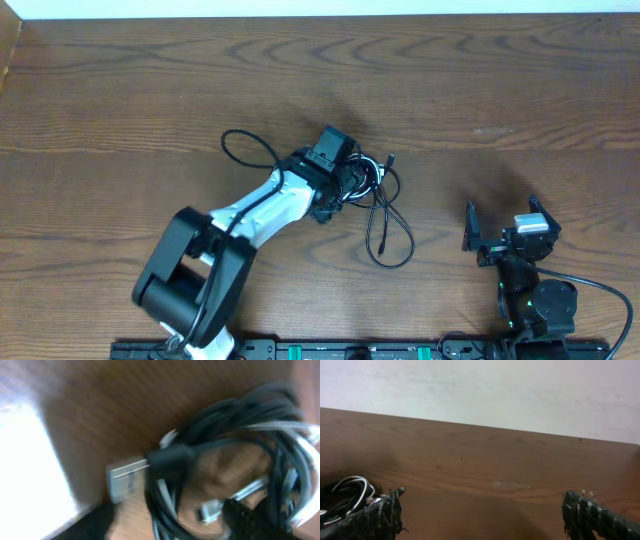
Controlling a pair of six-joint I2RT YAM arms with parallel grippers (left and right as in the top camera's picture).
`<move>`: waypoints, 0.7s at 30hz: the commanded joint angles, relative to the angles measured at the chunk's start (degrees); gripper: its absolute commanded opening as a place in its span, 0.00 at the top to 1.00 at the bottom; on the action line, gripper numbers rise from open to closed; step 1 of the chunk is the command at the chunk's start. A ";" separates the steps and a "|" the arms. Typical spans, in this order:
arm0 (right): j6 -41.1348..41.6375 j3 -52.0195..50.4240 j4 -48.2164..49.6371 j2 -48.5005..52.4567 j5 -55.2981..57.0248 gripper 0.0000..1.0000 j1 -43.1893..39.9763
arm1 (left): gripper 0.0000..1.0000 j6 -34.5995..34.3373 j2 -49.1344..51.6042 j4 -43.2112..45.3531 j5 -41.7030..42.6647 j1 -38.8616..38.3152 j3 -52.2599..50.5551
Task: Untangle cables
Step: 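Lower the left gripper onto the black-and-white cable bundle and grasp it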
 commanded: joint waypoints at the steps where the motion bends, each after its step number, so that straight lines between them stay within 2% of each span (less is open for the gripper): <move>1: 0.09 -0.11 -0.24 -0.31 0.20 0.01 0.33 | 0.55 -4.13 2.58 -0.07 0.72 -0.04 1.05; 4: 0.09 -0.11 -0.24 -0.31 0.22 0.01 0.33 | 0.85 -2.43 2.91 -0.39 0.68 -0.02 1.07; 5: 0.09 -0.11 -0.24 -0.31 0.22 0.01 0.33 | 0.92 -0.74 2.64 -0.26 0.68 0.07 1.07; 15: 0.09 -0.11 -0.24 -0.31 0.22 0.01 0.33 | 0.92 26.69 -4.37 -0.46 4.85 1.11 1.07; 17: 0.09 -0.11 -0.24 -0.31 0.22 0.01 0.33 | 0.92 29.77 -6.08 -1.31 6.69 1.11 1.07; 21: 0.09 -0.11 -0.24 -0.31 0.20 0.01 0.33 | 0.92 31.52 -9.55 -5.07 6.93 1.11 1.07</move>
